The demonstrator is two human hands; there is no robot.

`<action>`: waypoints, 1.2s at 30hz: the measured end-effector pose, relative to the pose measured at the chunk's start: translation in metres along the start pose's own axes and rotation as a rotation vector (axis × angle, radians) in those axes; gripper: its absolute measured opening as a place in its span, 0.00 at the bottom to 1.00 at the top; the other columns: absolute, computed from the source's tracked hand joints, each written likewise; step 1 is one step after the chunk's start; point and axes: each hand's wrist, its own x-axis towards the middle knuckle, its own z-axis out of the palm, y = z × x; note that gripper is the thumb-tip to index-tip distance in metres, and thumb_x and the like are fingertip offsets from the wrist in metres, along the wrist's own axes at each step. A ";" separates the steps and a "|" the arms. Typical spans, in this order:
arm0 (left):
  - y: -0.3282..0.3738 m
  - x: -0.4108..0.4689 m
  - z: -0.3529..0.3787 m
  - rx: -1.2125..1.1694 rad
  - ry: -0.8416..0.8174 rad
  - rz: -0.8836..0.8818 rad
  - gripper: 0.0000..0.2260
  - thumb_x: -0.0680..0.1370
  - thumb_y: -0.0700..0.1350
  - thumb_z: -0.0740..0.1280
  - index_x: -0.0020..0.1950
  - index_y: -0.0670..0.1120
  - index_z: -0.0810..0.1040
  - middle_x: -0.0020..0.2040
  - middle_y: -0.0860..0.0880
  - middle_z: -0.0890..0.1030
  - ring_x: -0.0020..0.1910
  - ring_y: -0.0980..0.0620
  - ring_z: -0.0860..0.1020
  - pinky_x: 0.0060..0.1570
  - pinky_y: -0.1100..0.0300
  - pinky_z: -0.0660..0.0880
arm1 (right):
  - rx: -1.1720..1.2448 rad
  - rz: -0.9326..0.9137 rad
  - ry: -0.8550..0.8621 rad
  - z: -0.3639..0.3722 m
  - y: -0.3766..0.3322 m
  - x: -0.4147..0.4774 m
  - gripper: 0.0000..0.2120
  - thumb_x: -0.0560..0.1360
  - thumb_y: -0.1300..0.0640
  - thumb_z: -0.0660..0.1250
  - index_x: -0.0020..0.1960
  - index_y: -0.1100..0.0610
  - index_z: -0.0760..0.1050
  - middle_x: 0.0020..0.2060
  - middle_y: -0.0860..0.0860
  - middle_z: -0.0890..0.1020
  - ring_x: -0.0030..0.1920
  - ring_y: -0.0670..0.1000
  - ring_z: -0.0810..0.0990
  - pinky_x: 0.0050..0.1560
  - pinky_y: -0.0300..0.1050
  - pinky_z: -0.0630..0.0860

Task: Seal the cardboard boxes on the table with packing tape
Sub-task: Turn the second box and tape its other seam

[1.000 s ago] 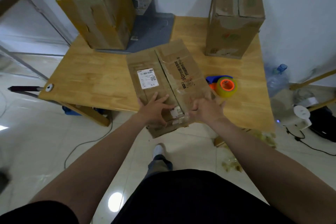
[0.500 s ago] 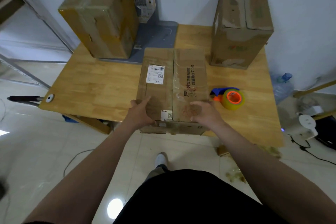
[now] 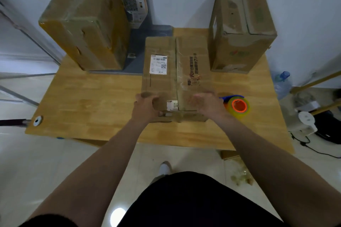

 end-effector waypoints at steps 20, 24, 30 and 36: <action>0.129 0.091 0.022 0.369 -0.076 0.364 0.38 0.71 0.56 0.77 0.77 0.59 0.63 0.83 0.47 0.44 0.82 0.39 0.38 0.72 0.25 0.36 | 0.036 0.318 0.421 -0.032 0.122 0.056 0.22 0.73 0.69 0.65 0.64 0.53 0.79 0.63 0.60 0.70 0.58 0.66 0.75 0.56 0.56 0.75; 0.165 0.095 0.053 0.287 -0.097 0.424 0.27 0.75 0.59 0.72 0.74 0.59 0.71 0.82 0.50 0.56 0.82 0.44 0.43 0.75 0.28 0.40 | 0.014 0.543 0.151 -0.046 0.180 0.075 0.27 0.76 0.61 0.67 0.74 0.49 0.69 0.68 0.60 0.64 0.64 0.69 0.71 0.65 0.56 0.69; 0.197 0.096 0.090 0.190 -0.091 0.168 0.12 0.80 0.58 0.66 0.63 0.60 0.73 0.75 0.51 0.57 0.80 0.43 0.50 0.70 0.21 0.46 | 0.053 0.563 -0.047 -0.047 0.227 0.104 0.29 0.78 0.58 0.66 0.78 0.49 0.63 0.69 0.60 0.64 0.58 0.70 0.76 0.65 0.62 0.72; 0.216 0.105 0.094 0.164 -0.098 0.029 0.12 0.78 0.53 0.72 0.58 0.59 0.73 0.72 0.50 0.57 0.78 0.44 0.50 0.68 0.19 0.42 | 0.053 0.452 -0.073 -0.037 0.246 0.112 0.35 0.77 0.62 0.65 0.80 0.46 0.57 0.65 0.62 0.66 0.55 0.71 0.77 0.56 0.64 0.77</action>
